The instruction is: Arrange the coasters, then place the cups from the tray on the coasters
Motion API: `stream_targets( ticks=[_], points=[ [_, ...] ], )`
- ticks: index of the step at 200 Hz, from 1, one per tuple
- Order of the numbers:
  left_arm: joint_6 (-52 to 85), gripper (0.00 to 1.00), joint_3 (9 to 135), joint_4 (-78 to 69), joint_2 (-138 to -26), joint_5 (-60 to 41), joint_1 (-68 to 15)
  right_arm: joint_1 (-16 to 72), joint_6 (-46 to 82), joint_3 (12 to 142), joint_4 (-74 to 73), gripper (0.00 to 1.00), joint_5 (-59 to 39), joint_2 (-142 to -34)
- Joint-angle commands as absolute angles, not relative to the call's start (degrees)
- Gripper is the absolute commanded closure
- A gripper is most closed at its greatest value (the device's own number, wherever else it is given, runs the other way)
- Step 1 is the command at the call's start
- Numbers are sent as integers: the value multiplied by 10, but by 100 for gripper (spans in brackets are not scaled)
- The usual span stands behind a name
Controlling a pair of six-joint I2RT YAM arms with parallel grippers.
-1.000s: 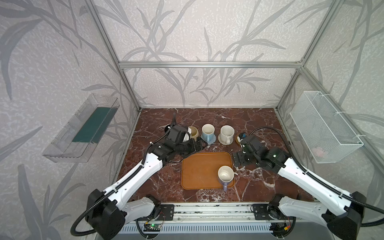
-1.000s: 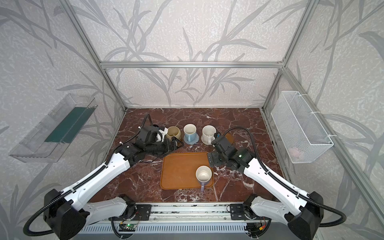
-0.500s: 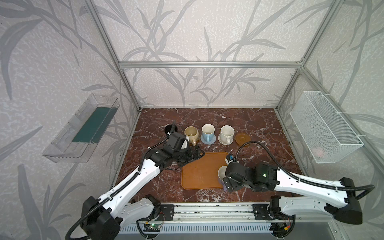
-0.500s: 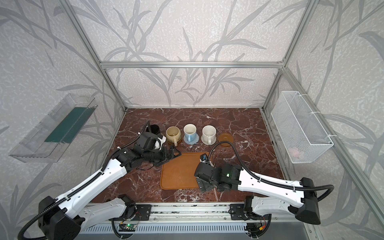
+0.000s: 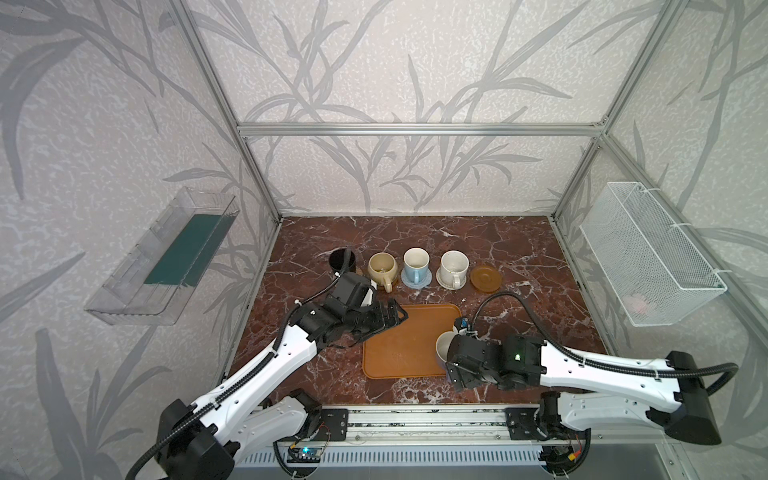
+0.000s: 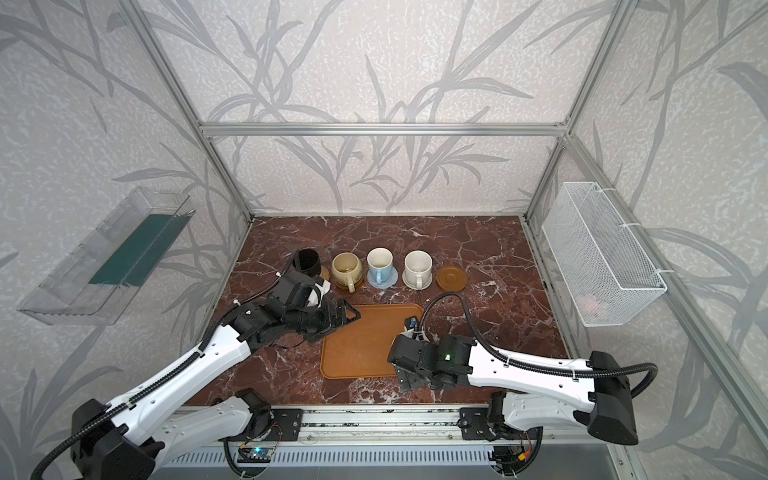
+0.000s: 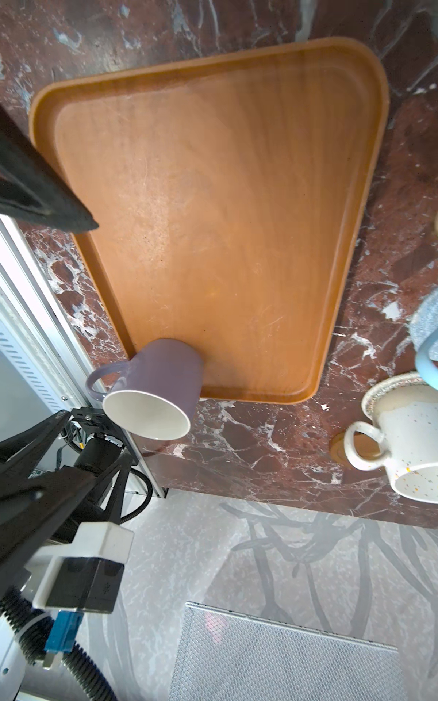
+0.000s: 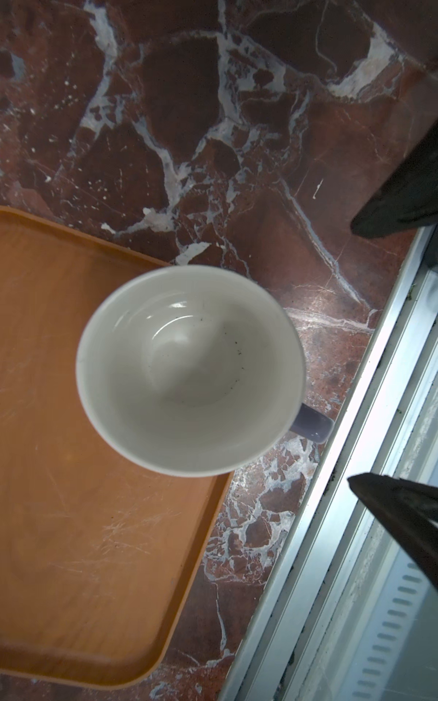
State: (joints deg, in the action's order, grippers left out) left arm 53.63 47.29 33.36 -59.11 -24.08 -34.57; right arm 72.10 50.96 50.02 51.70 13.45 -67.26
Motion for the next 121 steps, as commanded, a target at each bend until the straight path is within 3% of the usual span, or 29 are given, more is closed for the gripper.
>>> stream_targets(
  ticks=[1,64,121],
  points=[
    [569,1,451,302,-573,-236,-353,734,506,493,503,5,132,-687],
    [536,1,477,350,-595,-213,-356,739,510,481,473,11,117,-732],
    [560,1,447,289,-584,-220,-358,738,513,482,471,20,118,-756]
  ],
)
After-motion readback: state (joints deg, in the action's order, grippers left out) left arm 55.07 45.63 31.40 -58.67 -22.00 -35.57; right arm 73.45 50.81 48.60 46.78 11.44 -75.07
